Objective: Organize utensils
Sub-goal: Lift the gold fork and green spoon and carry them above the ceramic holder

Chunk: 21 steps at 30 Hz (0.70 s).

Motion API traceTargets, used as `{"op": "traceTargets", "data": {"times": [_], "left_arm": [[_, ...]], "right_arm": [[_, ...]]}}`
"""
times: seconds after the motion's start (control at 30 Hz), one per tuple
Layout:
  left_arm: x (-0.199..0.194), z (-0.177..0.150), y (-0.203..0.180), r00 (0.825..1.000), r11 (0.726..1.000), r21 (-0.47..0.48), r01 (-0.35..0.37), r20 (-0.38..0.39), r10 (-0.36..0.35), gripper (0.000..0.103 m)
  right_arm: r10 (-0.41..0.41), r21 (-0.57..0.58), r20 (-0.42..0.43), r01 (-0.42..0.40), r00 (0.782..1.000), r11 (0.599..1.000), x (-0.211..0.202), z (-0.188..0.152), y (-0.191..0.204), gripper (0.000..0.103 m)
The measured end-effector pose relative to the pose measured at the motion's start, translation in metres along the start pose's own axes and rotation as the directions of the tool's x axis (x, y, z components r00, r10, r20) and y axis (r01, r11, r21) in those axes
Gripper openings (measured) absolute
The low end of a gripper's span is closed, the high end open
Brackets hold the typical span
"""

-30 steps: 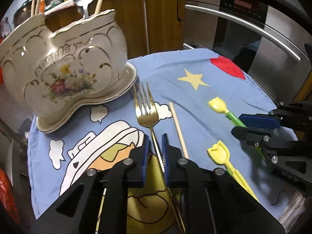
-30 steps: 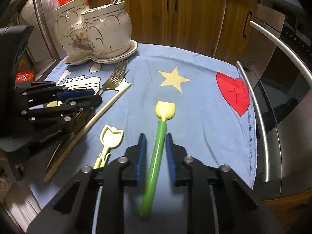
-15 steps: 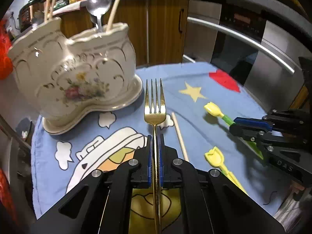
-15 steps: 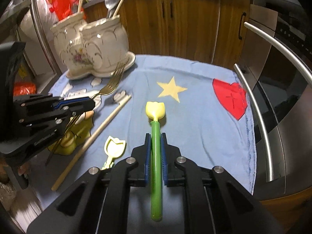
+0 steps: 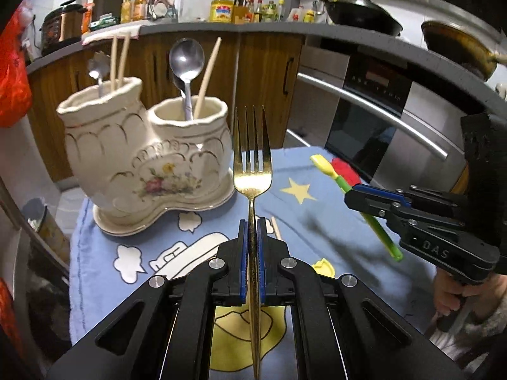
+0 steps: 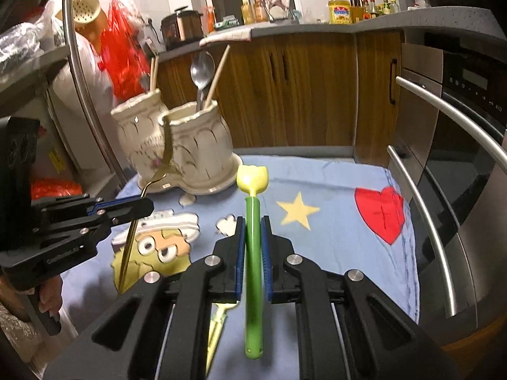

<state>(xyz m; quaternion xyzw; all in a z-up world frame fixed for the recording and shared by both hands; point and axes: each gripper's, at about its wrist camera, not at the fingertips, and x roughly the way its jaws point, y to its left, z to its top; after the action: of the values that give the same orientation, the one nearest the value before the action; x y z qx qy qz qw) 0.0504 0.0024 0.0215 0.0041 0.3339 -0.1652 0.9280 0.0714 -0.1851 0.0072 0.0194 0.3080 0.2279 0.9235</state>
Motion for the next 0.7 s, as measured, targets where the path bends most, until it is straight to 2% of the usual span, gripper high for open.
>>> {"op": "traceTargets", "data": {"times": [0.33, 0.37, 0.53, 0.7], "left_arm": [[-0.035, 0.006, 0.011, 0.996, 1.0, -0.017, 0.01, 0.087, -0.009, 0.006], [-0.039, 0.006, 0.012, 0.995, 1.0, -0.017, 0.01, 0.095, -0.009, 0.006], [-0.054, 0.014, 0.019, 0.992, 0.999, -0.032, 0.023, 0.128, -0.019, 0.006], [-0.081, 0.035, 0.025, 0.979, 0.999, -0.029, 0.013, 0.202, -0.007, 0.006]], "right_arm": [[0.046, -0.01, 0.114, -0.045, 0.992, 0.999, -0.012, 0.013, 0.014, 0.01], [0.06, -0.015, 0.15, -0.059, 0.987, 0.998, -0.015, 0.015, 0.017, 0.01], [0.099, -0.019, 0.209, -0.097, 0.973, 0.995, -0.021, 0.022, 0.022, 0.01], [0.149, -0.027, 0.286, -0.148, 0.947, 0.989, -0.028, 0.035, 0.033, 0.01]]}}
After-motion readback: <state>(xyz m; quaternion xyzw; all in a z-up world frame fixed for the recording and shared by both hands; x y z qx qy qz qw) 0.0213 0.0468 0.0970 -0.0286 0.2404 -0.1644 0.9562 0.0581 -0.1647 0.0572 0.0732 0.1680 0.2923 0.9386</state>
